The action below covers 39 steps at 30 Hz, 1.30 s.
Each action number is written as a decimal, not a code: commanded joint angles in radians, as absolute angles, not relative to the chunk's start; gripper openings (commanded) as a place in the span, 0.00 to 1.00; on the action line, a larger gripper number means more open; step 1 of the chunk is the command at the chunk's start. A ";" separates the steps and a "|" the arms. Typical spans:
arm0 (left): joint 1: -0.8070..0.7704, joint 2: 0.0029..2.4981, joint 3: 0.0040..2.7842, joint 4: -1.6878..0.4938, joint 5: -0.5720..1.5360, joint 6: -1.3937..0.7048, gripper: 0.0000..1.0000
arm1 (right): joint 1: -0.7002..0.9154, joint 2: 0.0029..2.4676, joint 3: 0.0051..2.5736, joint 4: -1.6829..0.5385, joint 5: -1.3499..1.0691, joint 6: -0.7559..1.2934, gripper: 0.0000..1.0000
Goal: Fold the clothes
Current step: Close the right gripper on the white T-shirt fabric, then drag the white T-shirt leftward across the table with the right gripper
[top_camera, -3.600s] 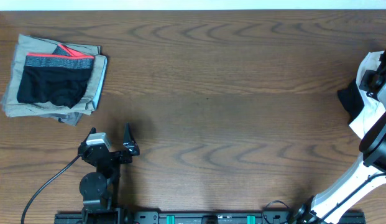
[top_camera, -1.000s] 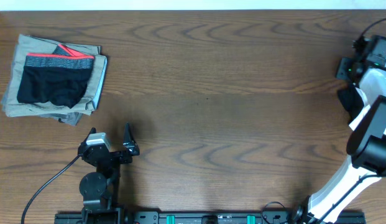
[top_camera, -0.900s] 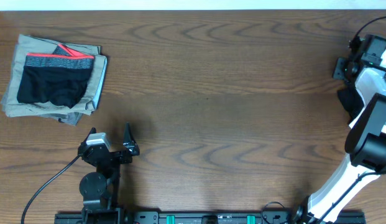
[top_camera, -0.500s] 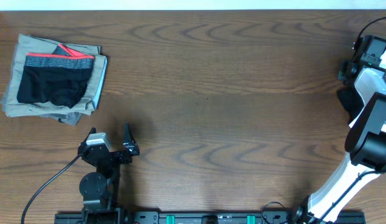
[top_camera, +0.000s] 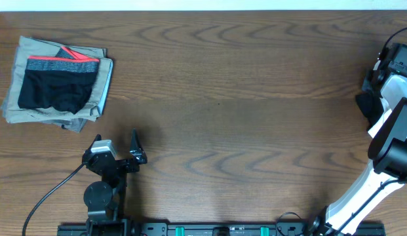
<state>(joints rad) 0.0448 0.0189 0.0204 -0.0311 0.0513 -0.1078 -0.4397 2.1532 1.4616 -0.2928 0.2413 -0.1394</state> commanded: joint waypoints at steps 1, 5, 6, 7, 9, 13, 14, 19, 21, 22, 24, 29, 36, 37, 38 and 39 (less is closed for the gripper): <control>0.049 0.018 0.004 -0.068 0.036 -0.106 0.98 | -0.438 2.172 1.472 -0.287 0.238 -0.123 0.01; 0.049 0.019 0.004 -0.068 0.036 -0.106 0.98 | -0.426 2.152 1.473 -0.273 0.188 -0.098 0.01; 0.049 0.019 0.004 -0.068 0.036 -0.106 0.98 | -0.422 2.141 1.473 -0.276 0.163 -0.098 0.01; 0.049 0.018 0.004 -0.068 0.036 -0.106 0.98 | -0.415 2.122 1.473 -0.278 0.129 -0.097 0.01; 0.049 0.019 0.004 -0.068 0.036 -0.106 0.98 | -0.403 2.087 1.473 -0.278 0.083 -0.081 0.01; 0.049 0.018 0.004 -0.068 0.036 -0.106 0.98 | -0.372 2.014 1.474 -0.280 0.009 -0.075 0.01; 0.049 0.019 0.004 -0.068 0.036 -0.106 0.98 | -0.361 1.996 1.474 -0.285 0.009 -0.076 0.01; 0.049 0.018 0.004 -0.068 0.036 -0.106 0.98 | -0.284 1.943 1.474 -0.303 -0.010 -0.075 0.01; 0.049 0.018 0.004 -0.068 0.036 -0.106 0.98 | -0.249 1.938 1.474 -0.303 -0.043 -0.072 0.01; 0.049 0.018 0.004 -0.068 0.036 -0.106 0.98 | -0.229 1.937 1.474 -0.304 -0.056 -0.055 0.01; 0.049 0.018 0.004 -0.068 0.036 -0.106 0.98 | -0.195 1.935 1.474 -0.303 -0.090 -0.019 0.01; 0.049 0.018 0.004 -0.068 0.036 -0.106 0.98 | -0.108 1.935 1.474 -0.286 -0.240 0.052 0.01; 0.049 0.018 0.004 -0.068 0.036 -0.106 0.98 | 0.063 1.935 1.474 -0.234 -0.398 0.189 0.01; 0.049 0.018 0.004 -0.068 0.036 -0.106 0.98 | 0.096 1.935 1.474 -0.214 -0.410 0.212 0.01; 0.049 0.018 0.004 -0.068 0.036 -0.106 0.98 | 0.130 1.935 1.474 -0.190 -0.419 0.235 0.01; 0.049 0.018 0.004 -0.068 0.036 -0.106 0.98 | 0.162 1.935 1.474 -0.166 -0.422 0.256 0.01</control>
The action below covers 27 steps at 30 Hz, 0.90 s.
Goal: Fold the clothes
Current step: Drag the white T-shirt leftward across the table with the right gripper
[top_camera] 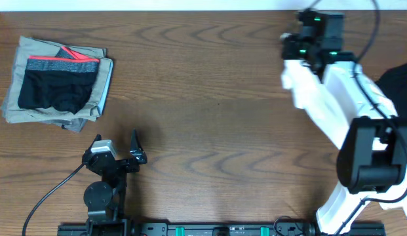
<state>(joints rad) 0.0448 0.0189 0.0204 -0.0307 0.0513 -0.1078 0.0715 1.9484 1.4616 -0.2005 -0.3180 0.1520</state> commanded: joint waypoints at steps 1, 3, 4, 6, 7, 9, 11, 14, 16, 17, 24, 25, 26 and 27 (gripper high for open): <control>0.049 0.019 0.004 -0.068 0.036 -0.106 0.98 | 0.198 1.935 1.474 -0.137 -0.423 0.275 0.01; 0.049 0.018 0.004 -0.068 0.036 -0.106 0.98 | 0.268 1.935 1.474 -0.081 -0.422 0.301 0.01; 0.049 0.019 0.004 -0.068 0.036 -0.106 0.98 | 0.305 1.935 1.474 -0.052 -0.421 0.313 0.01; 0.049 0.019 0.004 -0.068 0.036 -0.106 0.98 | 0.376 1.936 1.474 -0.001 -0.410 0.345 0.01; 0.049 0.018 0.004 -0.068 0.036 -0.106 0.98 | 0.409 1.936 1.474 0.020 -0.402 0.360 0.01; 0.049 0.019 0.004 -0.068 0.036 -0.106 0.98 | 0.484 1.937 1.474 0.061 -0.378 0.382 0.01; 0.049 0.018 0.004 -0.068 0.036 -0.106 0.98 | 0.551 1.937 1.474 0.080 -0.342 0.389 0.01; 0.049 0.018 0.004 -0.068 0.036 -0.106 0.98 | 0.635 1.937 1.474 0.087 -0.310 0.392 0.02; 0.049 0.019 0.004 -0.068 0.036 -0.106 0.98 | 0.677 1.938 1.474 0.088 -0.298 0.412 0.04; 0.049 0.019 0.004 -0.068 0.036 -0.106 0.98 | 0.697 1.938 1.474 0.089 -0.290 0.411 0.05; 0.049 0.018 0.004 -0.068 0.036 -0.106 0.98 | 0.763 1.938 1.474 0.114 -0.283 0.411 0.21; 0.049 0.019 0.004 -0.068 0.036 -0.106 0.98 | 0.762 1.938 1.474 0.120 -0.283 0.411 0.30; 0.049 0.018 0.004 -0.068 0.036 -0.106 0.98 | 0.760 1.938 1.475 0.128 -0.283 0.411 0.35; 0.049 0.019 0.004 -0.068 0.036 -0.106 0.98 | 0.756 1.938 1.479 0.131 -0.284 0.411 0.38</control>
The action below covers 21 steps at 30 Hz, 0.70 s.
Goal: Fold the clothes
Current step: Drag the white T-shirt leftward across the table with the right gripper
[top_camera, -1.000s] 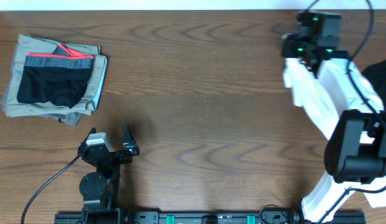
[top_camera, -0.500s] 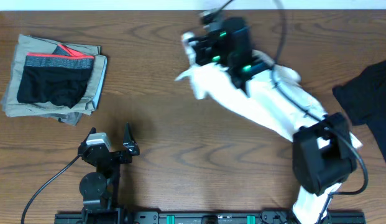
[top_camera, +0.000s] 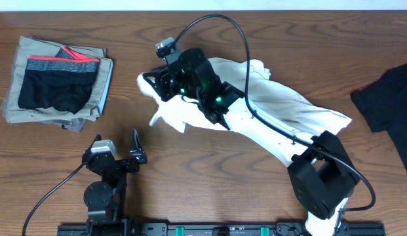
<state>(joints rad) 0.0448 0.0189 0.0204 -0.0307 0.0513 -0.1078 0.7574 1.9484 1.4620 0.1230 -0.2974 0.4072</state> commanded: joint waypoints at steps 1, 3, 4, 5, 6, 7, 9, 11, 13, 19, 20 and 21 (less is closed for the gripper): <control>0.049 0.018 0.004 -0.068 0.036 -0.106 0.98 | 0.752 1.938 1.484 0.130 -0.285 0.411 0.40; 0.049 0.019 0.004 -0.068 0.036 -0.106 0.98 | 0.739 1.937 1.504 0.116 -0.296 0.399 0.41; 0.049 0.018 0.004 -0.068 0.036 -0.106 0.98 | 0.735 1.937 1.516 0.103 -0.296 0.388 0.40; 0.049 0.019 0.004 -0.068 0.036 -0.106 0.98 | 0.730 1.934 1.535 0.078 -0.295 0.367 0.40; 0.049 0.019 0.004 -0.068 0.036 -0.106 0.98 | 0.725 1.932 1.555 0.051 -0.293 0.337 0.40; 0.049 0.018 0.004 -0.068 0.036 -0.106 0.98 | 0.717 1.924 1.588 -0.005 -0.272 0.296 0.41; 0.049 0.018 0.004 -0.068 0.036 -0.106 0.98 | 0.702 1.906 1.646 -0.124 -0.185 0.246 0.49; 0.049 0.018 0.004 -0.068 0.036 -0.106 0.98 | 0.685 1.877 1.721 -0.289 -0.038 0.200 0.65; 0.049 0.019 0.004 -0.068 0.036 -0.107 0.98 | 0.667 1.843 1.779 -0.444 0.117 0.185 0.83; 0.049 0.019 0.004 -0.068 0.036 -0.106 0.98 | 0.566 1.696 1.825 -0.812 0.325 0.187 0.99; 0.049 0.018 0.004 -0.068 0.036 -0.106 0.98 | 0.542 1.676 1.825 -0.861 0.324 0.204 0.99; 0.049 0.019 0.004 -0.068 0.036 -0.106 0.98 | 0.507 1.654 1.825 -0.925 0.312 0.234 0.99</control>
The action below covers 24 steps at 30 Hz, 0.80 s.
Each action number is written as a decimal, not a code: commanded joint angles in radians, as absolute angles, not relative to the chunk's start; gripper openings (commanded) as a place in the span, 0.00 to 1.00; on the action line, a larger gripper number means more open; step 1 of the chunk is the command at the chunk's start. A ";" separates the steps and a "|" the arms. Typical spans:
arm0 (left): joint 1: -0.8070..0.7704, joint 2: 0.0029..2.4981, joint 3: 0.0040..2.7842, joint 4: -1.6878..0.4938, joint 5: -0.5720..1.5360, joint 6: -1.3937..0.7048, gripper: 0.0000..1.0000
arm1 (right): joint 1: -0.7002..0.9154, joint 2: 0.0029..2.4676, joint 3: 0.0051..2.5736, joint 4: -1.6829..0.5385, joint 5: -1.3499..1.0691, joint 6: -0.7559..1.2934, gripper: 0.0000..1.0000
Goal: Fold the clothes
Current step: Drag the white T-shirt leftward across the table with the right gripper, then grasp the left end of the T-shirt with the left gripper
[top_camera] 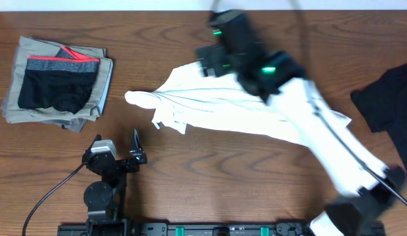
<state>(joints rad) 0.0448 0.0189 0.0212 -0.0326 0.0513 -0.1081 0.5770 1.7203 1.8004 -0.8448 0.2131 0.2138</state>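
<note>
A white garment lies crumpled and stretched across the middle of the table, its left tip near the left arm. My right arm reaches in from the lower right, motion-blurred, and its gripper is over the garment's upper left part. The blur hides whether the jaws are open or hold cloth. My left gripper rests near the front edge, below the garment's left tip, open and holding nothing.
A stack of folded clothes, black shorts on top of grey pieces, sits at the far left. A black garment lies at the right edge. A cable runs from the left arm's base toward the front edge.
The right gripper was low over the white garment's left end; it is now further right and toward the back. The garment lies flatter and reaches further left. The left arm stayed still.
The right arm was first at the far right edge, with no white garment on the table. Then it was over the back right with white cloth at its gripper. Then the garment was spread to the table's middle. Now it lies stretched out, and the arm is farther back.
</note>
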 commanded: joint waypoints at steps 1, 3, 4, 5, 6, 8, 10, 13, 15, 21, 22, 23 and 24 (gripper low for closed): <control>0.049 0.019 0.004 -0.068 0.036 -0.106 0.98 | 0.478 1.640 1.825 -0.972 0.278 0.248 0.99; 0.049 0.019 0.004 -0.068 0.036 -0.106 0.98 | 0.418 1.621 1.825 -1.073 0.144 0.250 0.99; 0.049 0.018 0.004 -0.068 0.036 -0.106 0.98 | 0.393 1.618 1.825 -1.114 0.087 0.248 0.99; 0.049 0.019 0.004 -0.068 0.036 -0.106 0.98 | 0.364 1.618 1.824 -1.162 0.036 0.246 0.99; 0.049 0.018 0.004 -0.068 0.036 -0.106 0.98 | 0.345 1.618 1.823 -1.196 0.013 0.246 0.99; 0.049 0.019 0.004 -0.068 0.036 -0.106 0.98 | 0.311 1.621 1.814 -1.270 0.010 0.282 0.99; 0.049 0.018 0.004 -0.068 0.036 -0.106 0.98 | 0.294 1.621 1.803 -1.310 0.011 0.330 0.99; 0.049 0.018 0.004 -0.068 0.036 -0.106 0.98 | 0.278 1.620 1.801 -1.370 0.086 0.430 0.99; 0.049 0.018 0.004 -0.068 0.036 -0.106 0.98 | 0.275 1.614 1.800 -1.396 0.177 0.517 0.99; 0.049 0.018 0.004 -0.067 0.045 -0.111 0.98 | 0.275 1.584 1.800 -1.440 0.303 0.639 0.99; 0.049 0.018 0.004 -0.058 0.073 -0.123 0.98 | 0.275 1.583 1.800 -1.449 0.303 0.638 0.99; 0.049 0.018 0.004 -0.040 0.104 -0.145 0.98 | 0.275 1.584 1.800 -1.458 0.303 0.639 0.99; 0.049 0.018 0.004 0.002 0.176 -0.168 0.98 | 0.275 1.584 1.799 -1.470 0.303 0.638 0.99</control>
<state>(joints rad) 0.0448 0.0193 0.0208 -0.0177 0.0723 -0.1196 0.2848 1.6100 1.8030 -1.4544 0.2485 0.5819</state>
